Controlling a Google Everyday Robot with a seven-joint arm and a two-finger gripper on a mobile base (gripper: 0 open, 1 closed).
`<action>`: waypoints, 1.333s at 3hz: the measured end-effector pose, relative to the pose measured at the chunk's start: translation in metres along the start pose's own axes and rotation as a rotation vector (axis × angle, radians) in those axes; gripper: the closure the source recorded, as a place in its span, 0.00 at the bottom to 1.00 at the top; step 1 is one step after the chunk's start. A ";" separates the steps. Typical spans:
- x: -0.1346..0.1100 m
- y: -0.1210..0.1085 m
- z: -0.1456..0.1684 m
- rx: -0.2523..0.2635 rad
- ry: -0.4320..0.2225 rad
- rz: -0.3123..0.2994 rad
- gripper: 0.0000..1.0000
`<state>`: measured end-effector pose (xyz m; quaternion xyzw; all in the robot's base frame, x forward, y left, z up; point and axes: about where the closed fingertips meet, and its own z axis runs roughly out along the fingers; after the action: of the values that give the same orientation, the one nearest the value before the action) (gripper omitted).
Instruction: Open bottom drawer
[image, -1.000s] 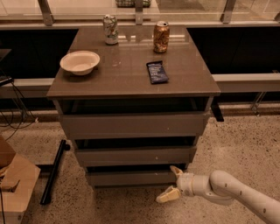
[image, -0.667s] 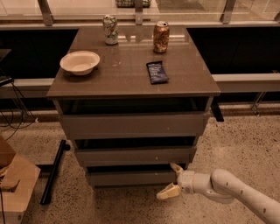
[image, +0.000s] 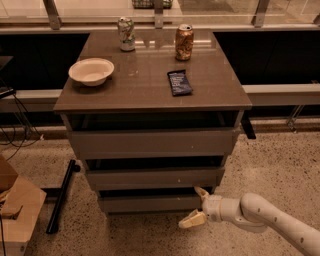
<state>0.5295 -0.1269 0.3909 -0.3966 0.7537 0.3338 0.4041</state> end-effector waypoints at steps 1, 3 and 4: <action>0.009 0.002 0.007 0.012 0.043 -0.008 0.00; 0.035 -0.003 0.025 0.032 0.120 -0.015 0.00; 0.044 -0.016 0.040 0.030 0.132 -0.031 0.00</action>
Offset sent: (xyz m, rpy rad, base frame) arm -0.0098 -0.0004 -0.0467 -0.1740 0.0554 -0.0129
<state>0.5411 -0.1152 0.3314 -0.4233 0.7773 0.2893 0.3647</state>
